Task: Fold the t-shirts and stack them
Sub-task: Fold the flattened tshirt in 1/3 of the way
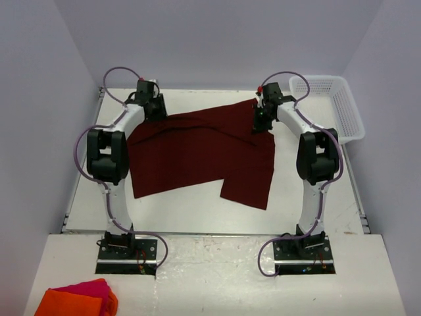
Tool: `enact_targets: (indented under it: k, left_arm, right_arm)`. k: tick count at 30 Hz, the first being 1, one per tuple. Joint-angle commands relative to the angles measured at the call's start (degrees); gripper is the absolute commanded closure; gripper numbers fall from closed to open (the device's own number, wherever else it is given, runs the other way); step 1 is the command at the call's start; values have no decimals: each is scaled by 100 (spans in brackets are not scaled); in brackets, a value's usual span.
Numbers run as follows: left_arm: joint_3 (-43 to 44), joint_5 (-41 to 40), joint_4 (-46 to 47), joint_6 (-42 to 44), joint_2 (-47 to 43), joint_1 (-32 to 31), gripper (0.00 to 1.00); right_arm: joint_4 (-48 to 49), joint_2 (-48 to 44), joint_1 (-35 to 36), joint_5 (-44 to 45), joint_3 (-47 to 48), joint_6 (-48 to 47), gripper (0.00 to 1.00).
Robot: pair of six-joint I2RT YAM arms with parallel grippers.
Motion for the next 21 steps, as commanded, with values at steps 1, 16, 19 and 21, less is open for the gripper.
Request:
enact_targets:
  k: [1,16,19,21]
  left_arm:
    - [560,988,630,219,-257,-445,57]
    - [2864,3794,2168,-1117,2591,-1280,73]
    - [2943,3751,2212,-1162,2802,-1386,73]
    - [2952,3724,2230,-1135,2881,-1447,72]
  right_arm:
    - [16,-270,-12,226,-254,156,100]
    - [772,-1297,67,-222,-1880,517,100]
    - [896,-1535,137,-284,-2056,517,100]
    - [913,-1606,163,-301,-2127,473,100]
